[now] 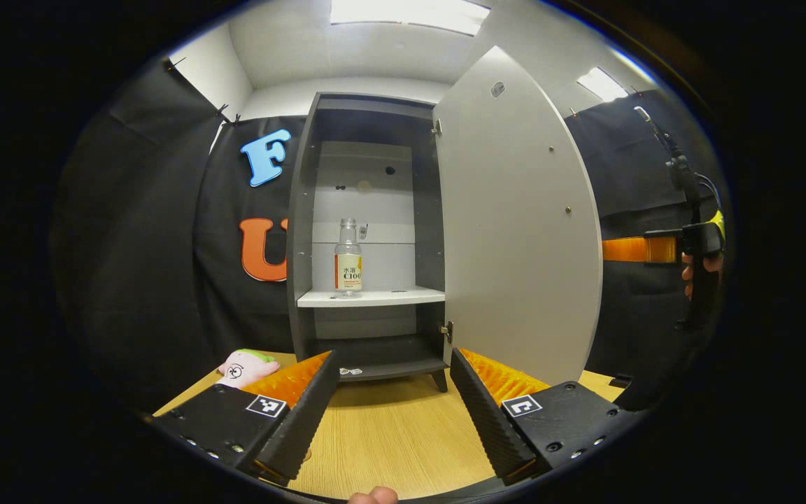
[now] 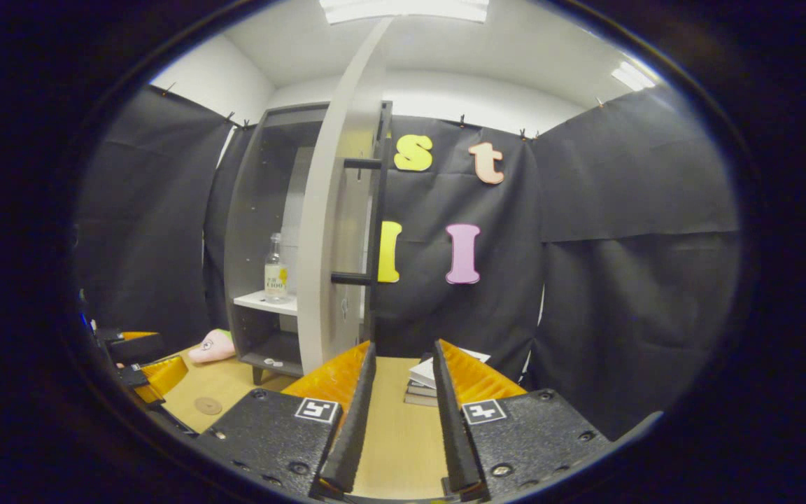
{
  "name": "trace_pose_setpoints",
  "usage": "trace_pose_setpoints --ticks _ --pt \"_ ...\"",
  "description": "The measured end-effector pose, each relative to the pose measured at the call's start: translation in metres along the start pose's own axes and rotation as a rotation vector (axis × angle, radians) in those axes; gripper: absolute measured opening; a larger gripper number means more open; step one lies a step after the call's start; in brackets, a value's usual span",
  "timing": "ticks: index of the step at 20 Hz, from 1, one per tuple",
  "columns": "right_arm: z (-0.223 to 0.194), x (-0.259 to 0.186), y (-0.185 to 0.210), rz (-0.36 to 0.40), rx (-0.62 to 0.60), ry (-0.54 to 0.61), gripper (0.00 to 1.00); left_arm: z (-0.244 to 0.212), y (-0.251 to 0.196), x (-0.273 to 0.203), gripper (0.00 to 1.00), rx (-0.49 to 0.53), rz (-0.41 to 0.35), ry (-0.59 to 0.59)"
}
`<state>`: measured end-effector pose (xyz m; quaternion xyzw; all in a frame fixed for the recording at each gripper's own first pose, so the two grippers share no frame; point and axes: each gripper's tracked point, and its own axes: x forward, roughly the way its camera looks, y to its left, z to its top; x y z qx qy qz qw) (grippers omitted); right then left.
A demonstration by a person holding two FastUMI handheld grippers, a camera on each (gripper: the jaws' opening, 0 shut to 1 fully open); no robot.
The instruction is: Open the cabinet door with the right hand, grasp the bottle in the cabinet with the left hand and place it on the coaster, then close the cabinet door with the right hand.
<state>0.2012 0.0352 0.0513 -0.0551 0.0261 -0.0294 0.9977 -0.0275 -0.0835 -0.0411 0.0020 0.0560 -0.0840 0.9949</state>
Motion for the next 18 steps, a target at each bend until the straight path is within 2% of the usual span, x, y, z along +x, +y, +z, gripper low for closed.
trace_pose_setpoints --ticks 3,4,6,8,10,14,18 --pt "-0.007 0.006 0.002 0.017 0.034 0.008 0.64 0.001 0.005 0.002 0.96 0.004 0.018 0.001" --pt "-0.009 0.007 0.001 0.017 0.045 0.016 0.73 0.003 0.008 0.002 0.96 0.006 0.024 -0.001" --pt "-0.011 0.010 -0.002 0.013 0.071 0.015 0.84 0.009 0.014 0.007 0.96 0.015 0.036 -0.014" --pt "-0.012 0.012 -0.006 0.010 0.095 0.009 0.89 0.022 0.021 0.014 0.96 0.029 0.045 -0.044" --pt "-0.013 0.014 -0.007 0.010 0.110 0.006 0.93 0.034 0.024 0.027 0.96 0.028 0.039 -0.057" --pt "-0.011 0.016 -0.008 0.009 0.090 -0.014 0.93 0.066 0.025 0.061 0.96 -0.002 0.001 -0.093" --pt "-0.010 0.019 -0.008 0.007 0.099 -0.024 0.93 0.100 0.042 0.113 0.96 0.028 0.031 -0.134"
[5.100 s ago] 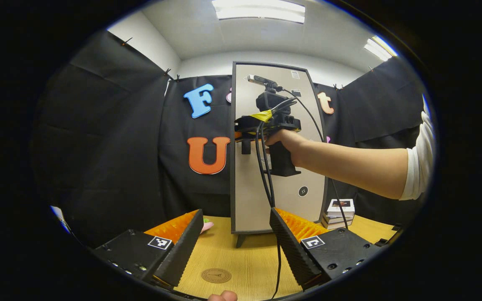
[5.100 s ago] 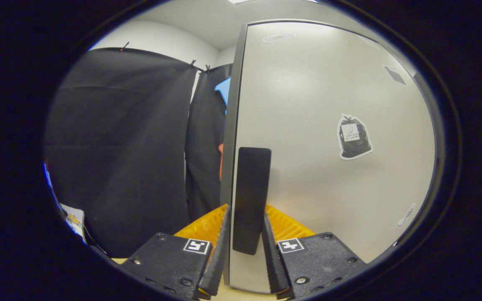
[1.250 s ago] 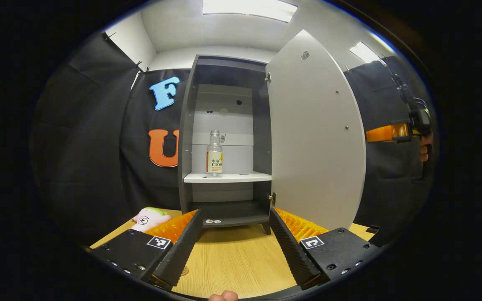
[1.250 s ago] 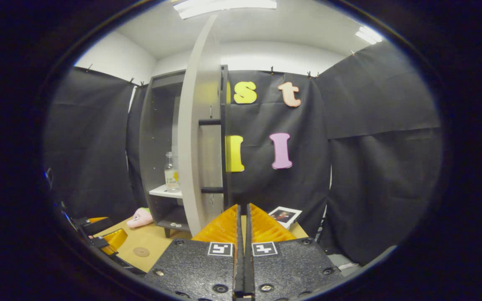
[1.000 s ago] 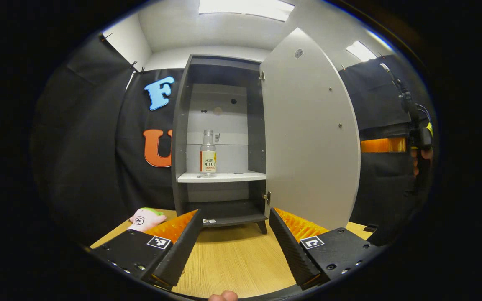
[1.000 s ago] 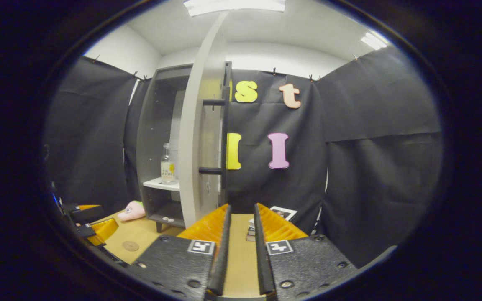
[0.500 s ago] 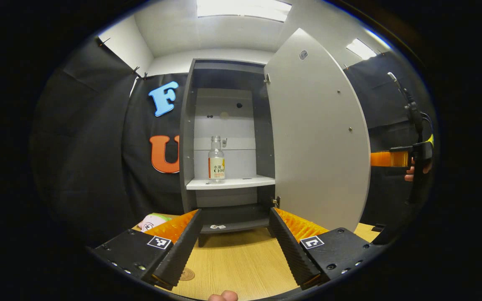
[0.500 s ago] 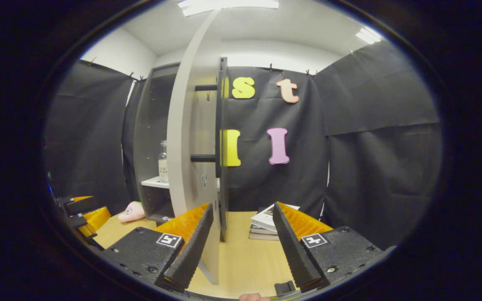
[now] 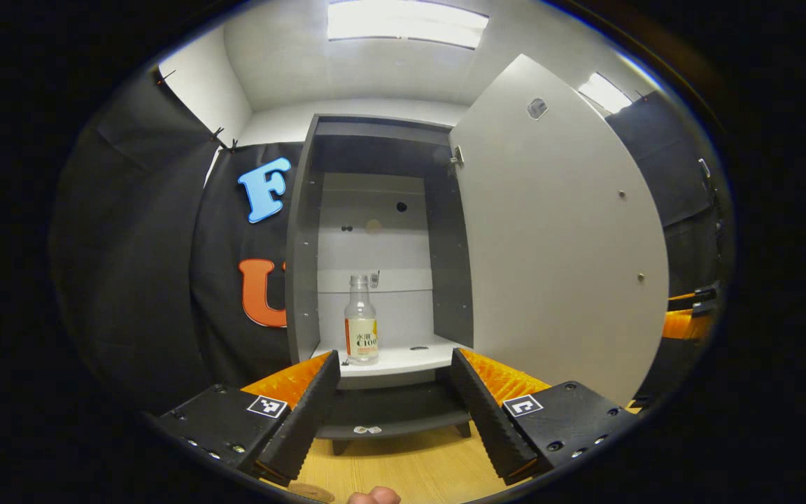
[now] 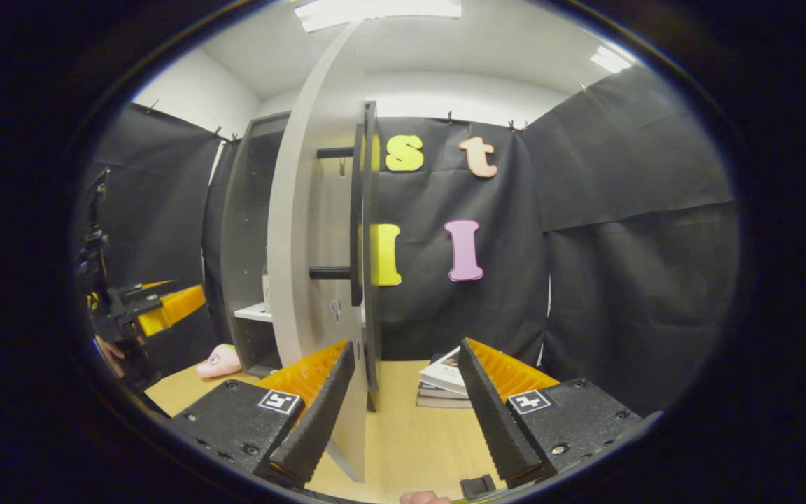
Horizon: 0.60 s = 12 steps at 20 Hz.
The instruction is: Open the cabinet door with the right hand, grasp the bottle in the cabinet with the left hand and place it on the coaster, then close the cabinet door with the right hand.
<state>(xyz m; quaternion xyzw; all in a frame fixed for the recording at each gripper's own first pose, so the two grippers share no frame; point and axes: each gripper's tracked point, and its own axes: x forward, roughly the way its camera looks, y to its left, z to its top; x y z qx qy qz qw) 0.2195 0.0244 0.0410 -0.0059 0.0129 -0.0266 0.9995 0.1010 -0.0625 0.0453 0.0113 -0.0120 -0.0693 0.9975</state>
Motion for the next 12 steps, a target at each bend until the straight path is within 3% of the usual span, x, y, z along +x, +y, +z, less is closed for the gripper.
trace_pose_setpoints --ticks 7,12 --pt "-0.003 0.005 -0.003 0.018 0.038 0.001 0.93 0.016 0.025 0.098 0.96 -0.050 0.006 0.011" --pt "-0.003 0.008 -0.002 0.034 0.038 0.013 0.93 0.013 0.048 0.164 0.96 -0.010 0.048 0.019"
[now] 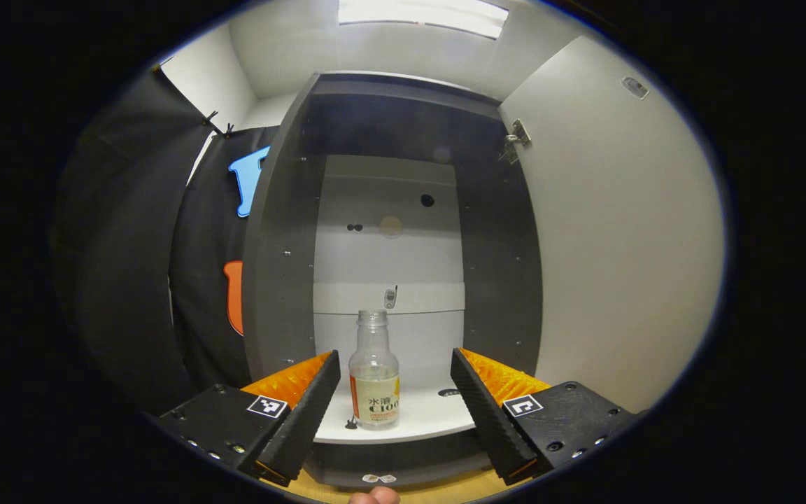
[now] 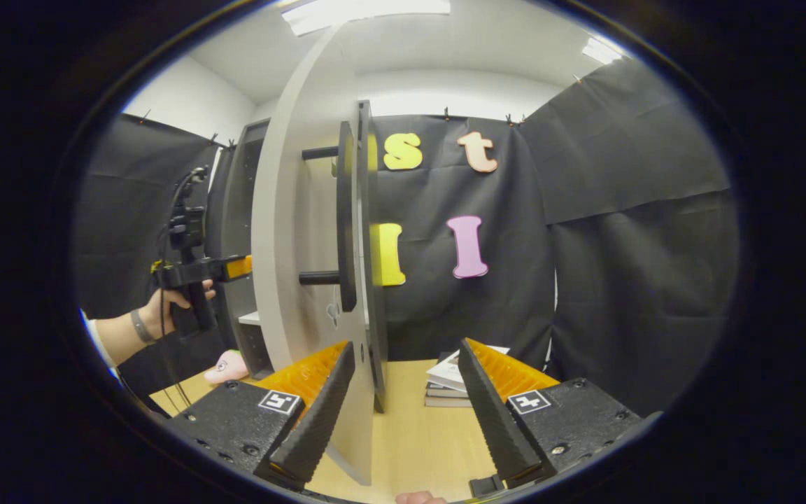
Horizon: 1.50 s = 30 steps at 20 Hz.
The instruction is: Open the cabinet door with the right hand, grasp the bottle in the cabinet with the left hand and place it on the coaster, then close the cabinet door with the right hand.
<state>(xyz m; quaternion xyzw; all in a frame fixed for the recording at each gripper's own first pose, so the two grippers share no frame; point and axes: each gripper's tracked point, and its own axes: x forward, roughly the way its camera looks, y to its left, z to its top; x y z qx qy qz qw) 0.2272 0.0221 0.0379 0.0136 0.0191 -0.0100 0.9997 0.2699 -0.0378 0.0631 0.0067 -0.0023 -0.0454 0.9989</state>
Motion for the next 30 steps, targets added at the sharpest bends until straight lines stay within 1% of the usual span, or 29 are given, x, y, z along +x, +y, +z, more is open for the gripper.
trace_pose_setpoints --ticks 1,3,6,9,10,14,16,18,19,21,23,24,26,27,28,30 --pt "0.000 0.001 -0.001 0.004 0.007 0.003 0.93 -0.001 0.004 0.012 0.96 0.015 0.012 0.002" --pt "-0.002 0.002 -0.001 0.009 0.035 0.005 0.93 -0.012 0.006 0.035 0.96 0.011 0.012 0.021" --pt "-0.002 0.006 -0.002 0.016 0.070 0.000 0.93 -0.022 0.015 0.061 0.96 0.017 0.039 0.045" --pt "-0.002 0.009 -0.004 0.014 0.073 0.000 0.93 -0.032 0.021 0.083 0.96 0.005 0.043 0.065" --pt "-0.002 0.009 -0.004 0.012 0.070 -0.003 0.93 -0.034 0.024 0.088 0.96 0.010 0.055 0.072" --pt "-0.002 0.012 -0.006 0.003 0.068 -0.007 0.93 -0.034 0.025 0.102 0.96 0.023 0.058 0.063" --pt "-0.003 0.013 -0.006 -0.002 0.069 -0.007 0.93 -0.034 0.023 0.105 0.96 0.011 0.042 0.063" --pt "-0.002 0.013 -0.006 -0.005 0.066 -0.007 0.93 -0.030 0.023 0.106 0.95 0.001 0.046 0.049" --pt "-0.002 0.013 -0.006 -0.007 0.062 -0.008 0.93 -0.027 0.026 0.108 0.80 0.002 0.057 0.040" --pt "-0.003 0.013 -0.006 -0.012 0.055 -0.009 0.93 -0.025 0.032 0.112 0.58 0.007 0.072 0.031" --pt "-0.003 0.014 -0.007 -0.012 0.053 -0.009 0.93 -0.026 0.032 0.112 0.45 0.007 0.061 0.041" --pt "-0.003 0.013 -0.007 -0.012 0.055 -0.008 0.93 -0.025 0.032 0.108 0.41 0.003 0.062 0.044" --pt "-0.003 0.013 -0.006 -0.011 0.057 -0.008 0.93 -0.022 0.033 0.098 0.41 -0.002 0.056 0.047" --pt "-0.003 0.013 -0.006 -0.009 0.056 -0.010 0.93 -0.018 0.034 0.092 0.30 -0.003 0.054 0.039" --pt "-0.002 0.013 -0.006 -0.007 0.056 -0.012 0.93 -0.015 0.035 0.085 0.41 -0.006 0.055 0.029" --pt "-0.004 0.015 -0.006 0.001 0.063 -0.012 0.93 -0.009 0.038 0.066 0.41 -0.017 0.046 0.024"
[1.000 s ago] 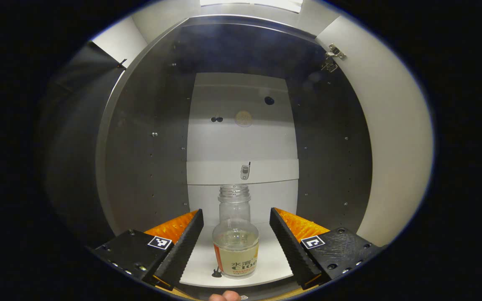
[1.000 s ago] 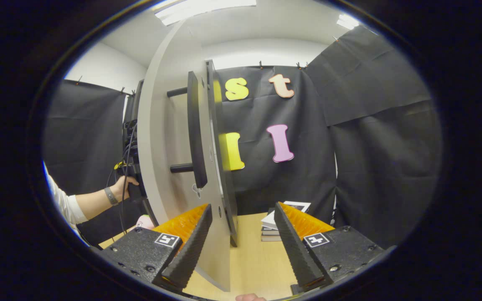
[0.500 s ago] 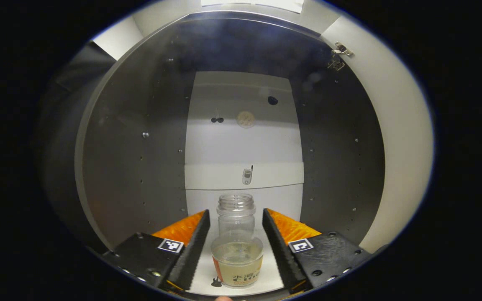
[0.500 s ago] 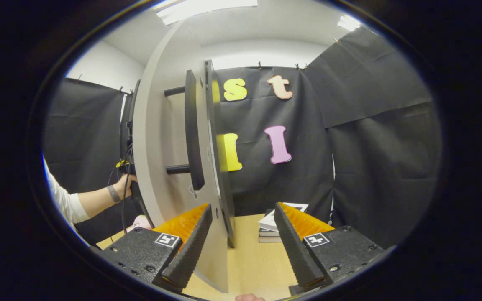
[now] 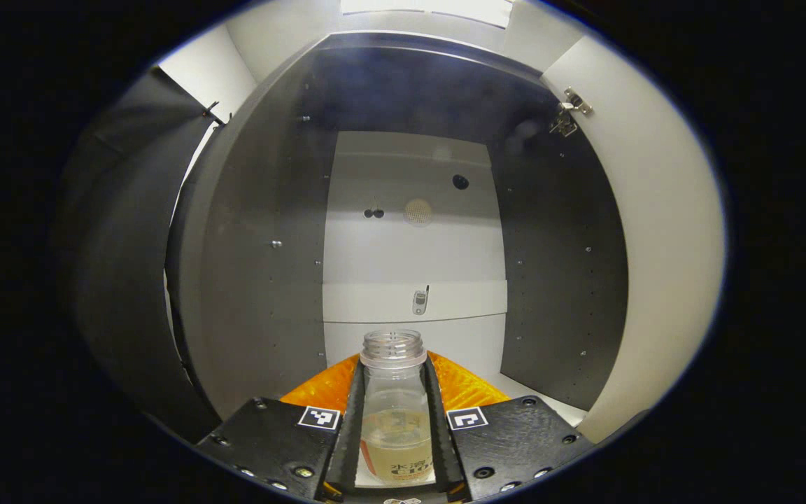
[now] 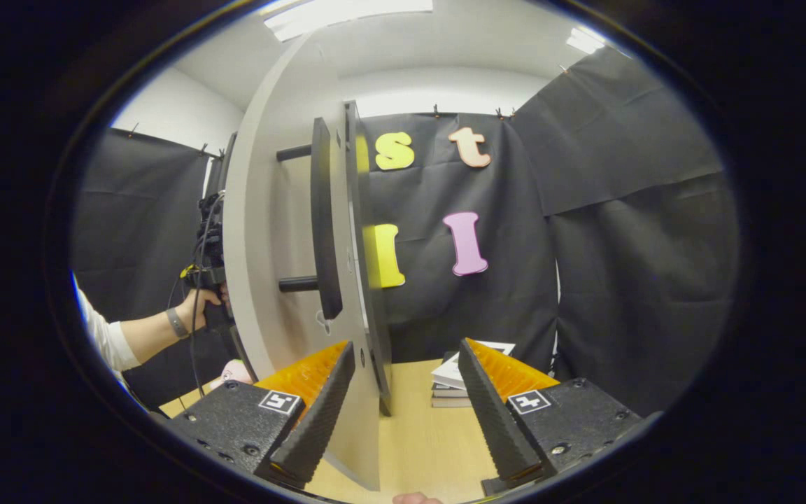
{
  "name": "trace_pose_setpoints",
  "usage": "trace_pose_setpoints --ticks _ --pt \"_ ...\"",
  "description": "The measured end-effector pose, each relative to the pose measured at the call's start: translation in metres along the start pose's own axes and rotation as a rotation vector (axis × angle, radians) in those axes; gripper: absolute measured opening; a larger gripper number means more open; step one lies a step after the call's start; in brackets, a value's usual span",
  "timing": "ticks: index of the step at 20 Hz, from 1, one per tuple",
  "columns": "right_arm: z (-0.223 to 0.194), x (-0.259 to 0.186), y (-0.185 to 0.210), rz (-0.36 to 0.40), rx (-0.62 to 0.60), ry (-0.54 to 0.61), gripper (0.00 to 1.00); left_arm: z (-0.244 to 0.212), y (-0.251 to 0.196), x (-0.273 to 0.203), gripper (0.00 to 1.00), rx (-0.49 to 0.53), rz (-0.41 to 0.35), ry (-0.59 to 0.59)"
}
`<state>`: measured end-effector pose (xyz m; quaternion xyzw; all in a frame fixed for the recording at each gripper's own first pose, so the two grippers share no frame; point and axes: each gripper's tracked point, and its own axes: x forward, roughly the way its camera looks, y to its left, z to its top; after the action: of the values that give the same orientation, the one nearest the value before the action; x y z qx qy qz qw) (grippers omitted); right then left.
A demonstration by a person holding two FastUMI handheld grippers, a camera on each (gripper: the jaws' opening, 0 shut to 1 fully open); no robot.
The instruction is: Open the cabinet door with the right hand, grasp the bottle in the cabinet with the left hand and place it on the coaster, then close the cabinet door with the right hand.
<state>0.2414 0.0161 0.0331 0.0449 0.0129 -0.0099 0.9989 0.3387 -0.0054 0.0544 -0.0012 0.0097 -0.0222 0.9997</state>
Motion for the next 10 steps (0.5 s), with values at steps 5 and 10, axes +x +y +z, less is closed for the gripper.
trace_pose_setpoints --ticks 5,10 --pt "0.000 0.002 -0.001 0.008 0.015 0.005 0.93 -0.013 0.030 -0.071 0.41 0.000 0.028 -0.002" --pt "0.000 0.003 0.000 0.017 0.001 -0.002 0.93 -0.088 0.068 -0.154 0.41 0.023 0.134 0.055"
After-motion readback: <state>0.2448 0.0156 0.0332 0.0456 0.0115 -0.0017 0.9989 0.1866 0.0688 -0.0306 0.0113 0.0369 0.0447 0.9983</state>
